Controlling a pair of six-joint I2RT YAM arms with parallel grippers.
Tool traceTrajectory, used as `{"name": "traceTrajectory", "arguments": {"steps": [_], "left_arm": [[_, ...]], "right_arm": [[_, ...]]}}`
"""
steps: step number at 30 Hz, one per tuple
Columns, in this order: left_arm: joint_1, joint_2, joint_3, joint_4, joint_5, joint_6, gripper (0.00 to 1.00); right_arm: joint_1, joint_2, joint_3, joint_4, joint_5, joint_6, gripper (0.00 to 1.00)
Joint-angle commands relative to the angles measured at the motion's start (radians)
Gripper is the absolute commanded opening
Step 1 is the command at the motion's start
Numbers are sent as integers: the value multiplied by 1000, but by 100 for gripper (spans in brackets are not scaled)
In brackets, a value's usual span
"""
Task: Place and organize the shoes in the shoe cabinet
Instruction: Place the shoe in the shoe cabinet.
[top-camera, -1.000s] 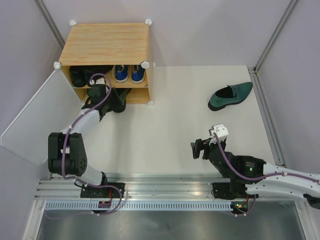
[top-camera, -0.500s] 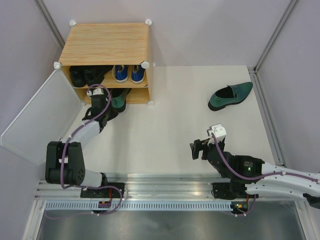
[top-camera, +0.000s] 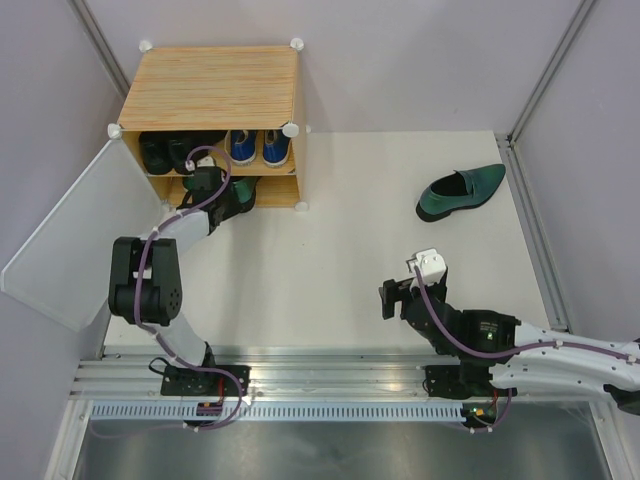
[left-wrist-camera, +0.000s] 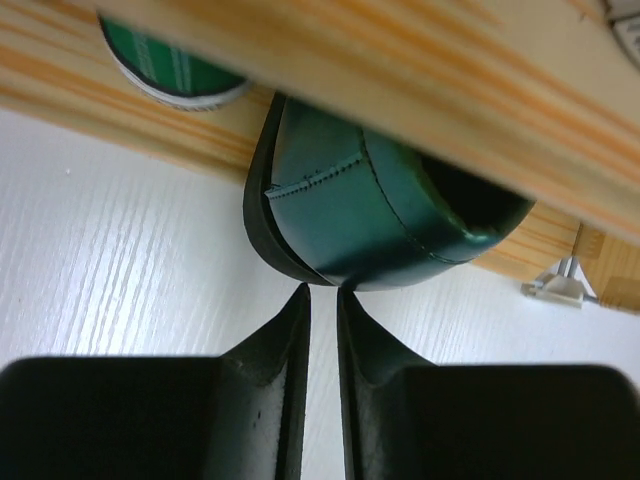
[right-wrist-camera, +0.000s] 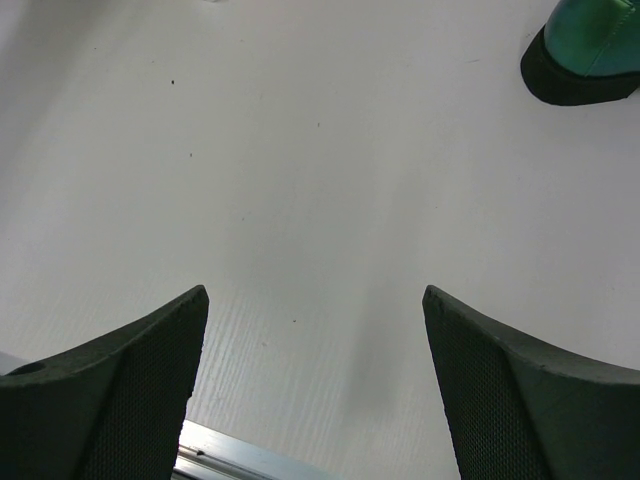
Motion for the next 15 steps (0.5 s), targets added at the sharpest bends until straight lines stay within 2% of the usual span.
{"name": "traceTrajectory", "arguments": {"steps": [1, 12, 15], "left_arm": [[6, 47, 113, 102, -43, 47, 19], [9, 117, 113, 124, -63, 32, 18], [11, 112, 113, 130, -58, 30, 21]], "right_arm": [[-1, 16, 15, 15, 42, -7, 91], [-1, 79, 27, 8, 49, -7, 91], [-1, 79, 27, 8, 48, -5, 91]]}}
